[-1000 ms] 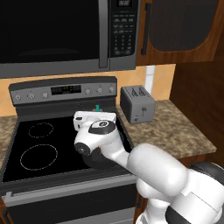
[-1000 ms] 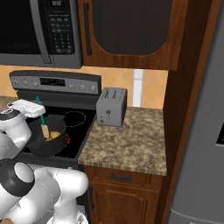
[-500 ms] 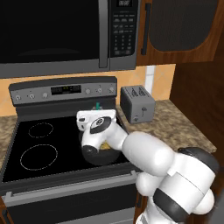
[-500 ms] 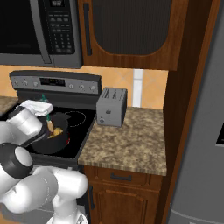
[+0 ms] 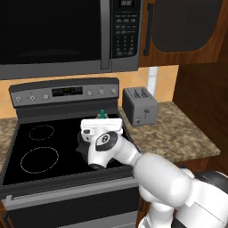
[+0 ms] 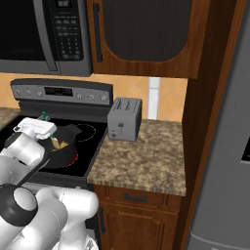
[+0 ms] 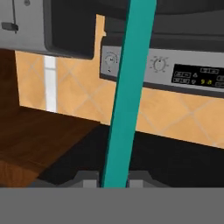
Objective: Put the squash and squash in the pot. Retrieve the spatula and lightly stir the vegetables in the pot.
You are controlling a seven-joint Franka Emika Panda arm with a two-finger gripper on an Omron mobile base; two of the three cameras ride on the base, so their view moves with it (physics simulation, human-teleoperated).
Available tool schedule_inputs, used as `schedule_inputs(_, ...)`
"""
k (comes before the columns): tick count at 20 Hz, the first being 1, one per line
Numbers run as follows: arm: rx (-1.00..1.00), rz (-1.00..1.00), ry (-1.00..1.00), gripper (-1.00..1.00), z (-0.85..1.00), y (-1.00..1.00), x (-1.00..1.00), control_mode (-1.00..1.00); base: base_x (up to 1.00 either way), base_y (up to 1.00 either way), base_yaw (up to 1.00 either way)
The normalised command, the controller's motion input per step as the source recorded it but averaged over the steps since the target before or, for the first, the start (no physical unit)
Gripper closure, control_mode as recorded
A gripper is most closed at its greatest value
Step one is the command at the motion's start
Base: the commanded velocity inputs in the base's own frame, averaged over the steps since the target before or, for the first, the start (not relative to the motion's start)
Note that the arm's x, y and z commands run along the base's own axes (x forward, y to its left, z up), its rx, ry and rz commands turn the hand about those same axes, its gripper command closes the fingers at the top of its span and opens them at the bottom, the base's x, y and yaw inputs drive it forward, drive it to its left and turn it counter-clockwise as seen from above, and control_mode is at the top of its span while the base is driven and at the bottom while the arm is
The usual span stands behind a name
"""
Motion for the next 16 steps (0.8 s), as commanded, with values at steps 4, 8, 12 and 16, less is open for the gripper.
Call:
schedule_inputs(4,0.10,0.05,0.18,1.00,0.27,0.18,-0.02,-1.00,0.00,0.00,0.00)
schedule_inputs(8,0.12,0.04,0.23,1.00,0.14,0.13,0.00,-1.00,0.00,0.00,0.00)
schedule_inputs(12,0.19,0.05,0.24,1.00,0.14,0.14,0.03,-1.00,0.00,0.00,0.00)
schedule_inputs(16,0.03,0.01,0.05,1.00,0.09,-0.01,0.04,-1.00,0.00,0.00,0.00)
